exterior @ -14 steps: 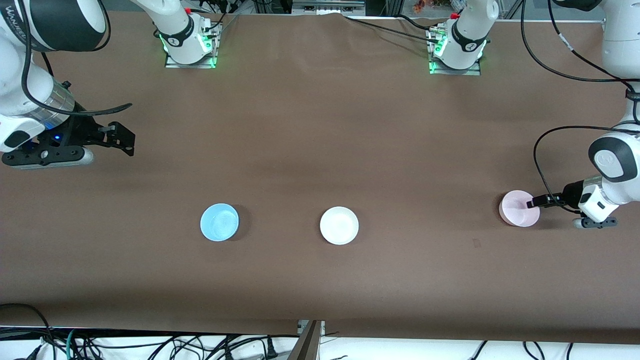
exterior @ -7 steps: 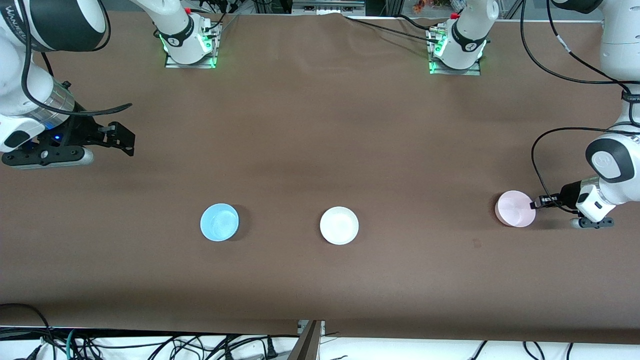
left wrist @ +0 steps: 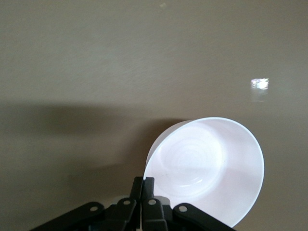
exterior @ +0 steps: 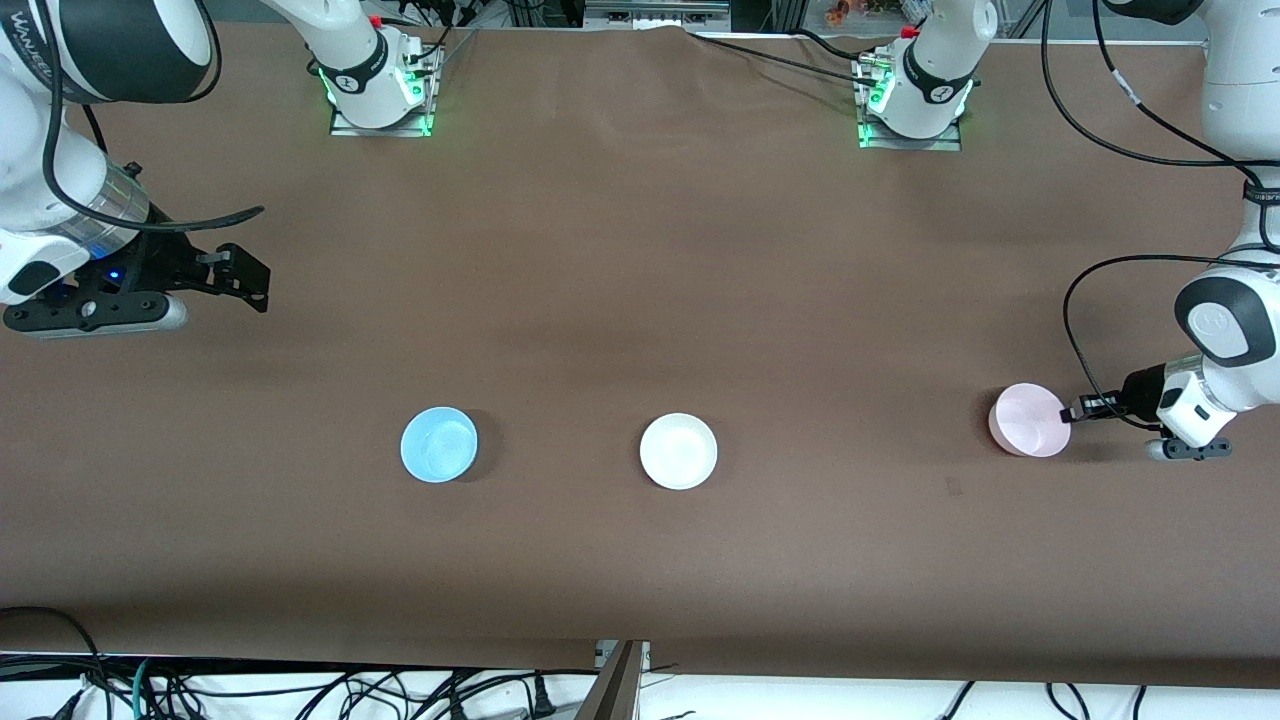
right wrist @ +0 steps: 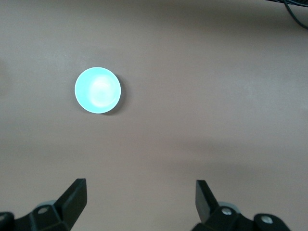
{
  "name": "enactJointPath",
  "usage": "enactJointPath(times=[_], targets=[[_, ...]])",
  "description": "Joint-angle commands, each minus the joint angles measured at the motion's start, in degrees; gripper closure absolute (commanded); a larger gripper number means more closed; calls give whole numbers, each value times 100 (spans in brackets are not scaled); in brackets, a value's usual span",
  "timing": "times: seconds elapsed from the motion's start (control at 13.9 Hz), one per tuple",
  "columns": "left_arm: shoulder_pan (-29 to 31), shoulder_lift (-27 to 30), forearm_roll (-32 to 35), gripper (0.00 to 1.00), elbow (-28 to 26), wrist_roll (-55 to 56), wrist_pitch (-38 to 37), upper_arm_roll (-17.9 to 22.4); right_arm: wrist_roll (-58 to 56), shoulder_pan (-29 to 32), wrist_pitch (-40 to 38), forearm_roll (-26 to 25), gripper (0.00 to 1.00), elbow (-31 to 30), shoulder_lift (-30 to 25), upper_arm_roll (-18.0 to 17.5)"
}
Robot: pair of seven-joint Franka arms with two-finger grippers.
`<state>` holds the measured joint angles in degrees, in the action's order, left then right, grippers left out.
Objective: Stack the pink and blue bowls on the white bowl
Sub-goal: 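Carry the pink bowl over the white bowl while the right gripper reaches the blue bowl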
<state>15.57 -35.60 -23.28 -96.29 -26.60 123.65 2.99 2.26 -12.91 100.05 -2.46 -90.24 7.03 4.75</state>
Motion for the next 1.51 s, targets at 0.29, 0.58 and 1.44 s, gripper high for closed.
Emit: enactJointPath(times=[0.29,0.58,1.44], targets=[[-791,185,393,100,541,2988,-439,-1211,-32,43,164,-62,0,33,79,-18],[-1546,10,518,100,700,4643,175,-1625,3,69,181,296,0,33,290,-10],[-3112,-1203,1634,100,2018,6870,748,-1802,-94,-202,2638,492,0,33,2933,-71]])
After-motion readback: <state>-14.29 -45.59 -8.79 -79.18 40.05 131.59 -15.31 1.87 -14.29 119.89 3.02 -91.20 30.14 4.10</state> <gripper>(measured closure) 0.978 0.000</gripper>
